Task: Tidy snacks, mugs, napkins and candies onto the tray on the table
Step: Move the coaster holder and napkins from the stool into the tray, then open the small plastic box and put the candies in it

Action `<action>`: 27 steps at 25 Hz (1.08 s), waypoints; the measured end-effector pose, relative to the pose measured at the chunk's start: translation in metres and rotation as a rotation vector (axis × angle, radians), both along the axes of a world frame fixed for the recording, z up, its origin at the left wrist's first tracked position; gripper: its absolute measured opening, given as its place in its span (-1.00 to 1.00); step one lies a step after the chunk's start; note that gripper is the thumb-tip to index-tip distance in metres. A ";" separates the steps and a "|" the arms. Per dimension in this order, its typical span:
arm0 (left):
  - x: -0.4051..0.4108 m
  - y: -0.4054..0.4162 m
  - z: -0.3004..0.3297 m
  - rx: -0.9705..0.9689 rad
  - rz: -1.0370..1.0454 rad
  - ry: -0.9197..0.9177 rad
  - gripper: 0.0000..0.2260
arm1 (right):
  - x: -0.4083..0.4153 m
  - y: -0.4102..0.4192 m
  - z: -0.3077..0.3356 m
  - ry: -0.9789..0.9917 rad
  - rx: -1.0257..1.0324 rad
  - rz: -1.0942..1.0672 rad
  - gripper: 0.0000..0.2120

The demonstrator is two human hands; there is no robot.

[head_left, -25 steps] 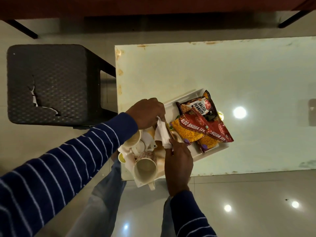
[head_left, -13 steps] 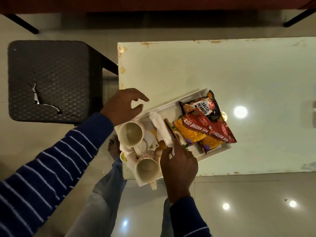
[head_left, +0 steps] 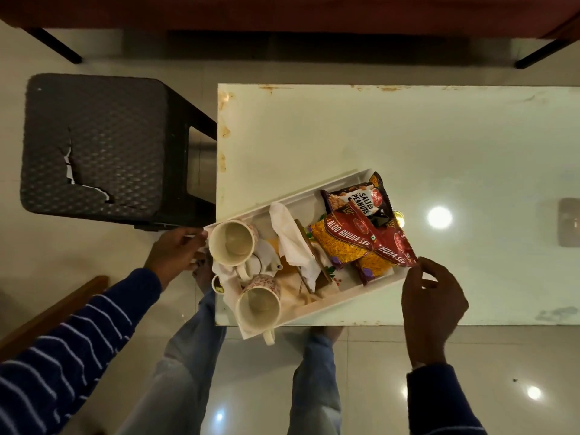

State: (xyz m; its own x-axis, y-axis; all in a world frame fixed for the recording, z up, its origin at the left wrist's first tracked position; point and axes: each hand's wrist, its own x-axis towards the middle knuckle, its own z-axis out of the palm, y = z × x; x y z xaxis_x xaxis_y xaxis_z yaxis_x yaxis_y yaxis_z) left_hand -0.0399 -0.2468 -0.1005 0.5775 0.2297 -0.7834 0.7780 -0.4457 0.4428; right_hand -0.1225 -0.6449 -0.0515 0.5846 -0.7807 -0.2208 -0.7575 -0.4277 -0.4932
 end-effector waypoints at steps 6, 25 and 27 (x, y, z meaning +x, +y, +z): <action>-0.026 -0.027 -0.005 -0.045 0.125 -0.013 -0.85 | -0.010 -0.066 -0.038 0.129 0.292 0.094 -0.68; -0.102 -0.068 -0.029 -0.095 0.629 -0.126 -0.74 | 0.098 -0.070 -0.056 0.193 0.754 0.323 -0.74; -0.100 -0.070 -0.027 -0.105 0.615 -0.187 -0.75 | 0.098 -0.071 -0.055 0.176 0.741 0.311 -0.73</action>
State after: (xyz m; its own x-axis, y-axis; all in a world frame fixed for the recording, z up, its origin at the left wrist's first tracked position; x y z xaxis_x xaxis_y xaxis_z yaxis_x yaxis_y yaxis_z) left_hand -0.1399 -0.3173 -0.1274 0.4936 0.4893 -0.7190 0.7830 0.1098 0.6123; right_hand -0.0243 -0.7159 -0.1063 0.6592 -0.2043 -0.7237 -0.7504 -0.2413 -0.6154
